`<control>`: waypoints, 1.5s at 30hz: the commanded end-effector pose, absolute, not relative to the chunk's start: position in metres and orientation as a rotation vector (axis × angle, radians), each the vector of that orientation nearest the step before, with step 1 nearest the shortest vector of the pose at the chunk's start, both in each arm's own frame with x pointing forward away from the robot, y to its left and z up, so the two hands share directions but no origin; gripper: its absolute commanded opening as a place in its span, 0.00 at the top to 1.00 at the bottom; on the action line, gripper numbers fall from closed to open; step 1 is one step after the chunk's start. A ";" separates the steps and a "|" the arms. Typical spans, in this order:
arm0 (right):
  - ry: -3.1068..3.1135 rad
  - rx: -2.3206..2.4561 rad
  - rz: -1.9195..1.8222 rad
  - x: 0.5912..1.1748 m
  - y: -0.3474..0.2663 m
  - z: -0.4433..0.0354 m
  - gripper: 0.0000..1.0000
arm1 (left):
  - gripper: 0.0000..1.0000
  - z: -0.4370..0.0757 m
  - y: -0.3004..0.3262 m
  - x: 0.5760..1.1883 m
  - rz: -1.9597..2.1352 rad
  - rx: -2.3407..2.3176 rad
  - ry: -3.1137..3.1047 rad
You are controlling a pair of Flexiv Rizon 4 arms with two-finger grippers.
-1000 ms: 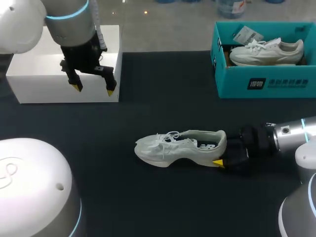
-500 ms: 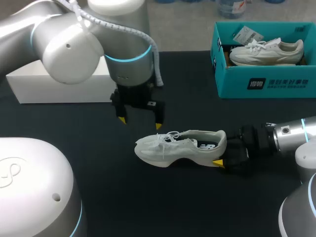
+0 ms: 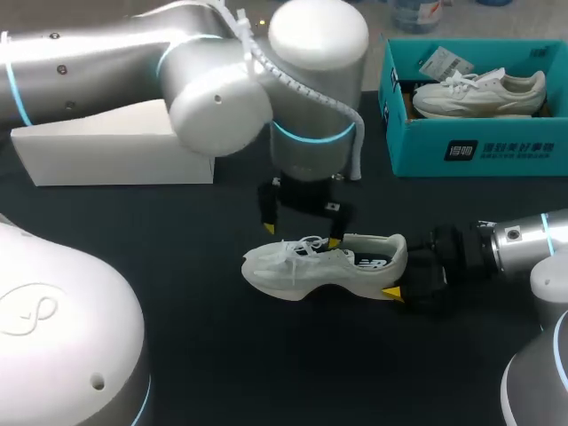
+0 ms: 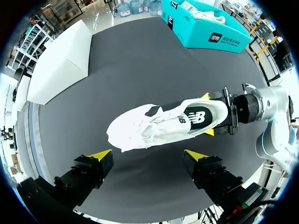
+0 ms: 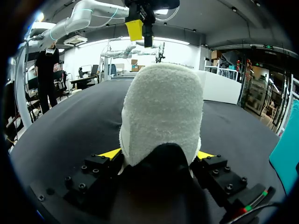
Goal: Take the shoe out of the shoebox, open the shoe tongue, remove and reinsert the insole, then place the shoe into the shoebox
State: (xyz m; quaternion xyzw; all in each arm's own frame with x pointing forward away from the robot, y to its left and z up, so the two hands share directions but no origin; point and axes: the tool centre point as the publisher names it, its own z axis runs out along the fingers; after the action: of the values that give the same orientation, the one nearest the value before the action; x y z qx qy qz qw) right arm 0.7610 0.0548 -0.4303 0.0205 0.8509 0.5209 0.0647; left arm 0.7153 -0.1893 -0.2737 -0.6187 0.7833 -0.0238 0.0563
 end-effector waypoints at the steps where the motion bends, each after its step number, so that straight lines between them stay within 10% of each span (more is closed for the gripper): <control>1: 2.572 0.064 1.565 0.762 0.057 -0.434 1.00 | 0.00 -0.292 -0.229 0.706 0.014 -1.840 2.304; 35: 2.572 0.064 1.565 0.762 0.057 -0.434 1.00 | 0.00 -0.359 -0.241 0.740 0.093 -1.842 2.113; 36: 2.572 0.064 1.565 0.762 0.057 -0.434 1.00 | 0.61 -0.358 -0.239 0.742 0.089 -1.843 2.099; 37: 2.572 0.064 1.565 0.762 0.057 -0.434 1.00 | 1.00 -0.357 -0.237 0.743 0.084 -1.841 2.102; 45: 2.572 0.064 1.565 0.762 0.057 -0.434 1.00 | 1.00 -0.336 -0.221 0.751 0.056 -1.844 2.103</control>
State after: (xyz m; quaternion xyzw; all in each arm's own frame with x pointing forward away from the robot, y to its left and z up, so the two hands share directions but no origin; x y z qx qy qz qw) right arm 0.7609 0.0554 -0.4300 0.0204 0.8513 0.5204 0.0645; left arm 0.7502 -0.2332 -0.3481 -0.6493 0.7387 0.0274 0.1792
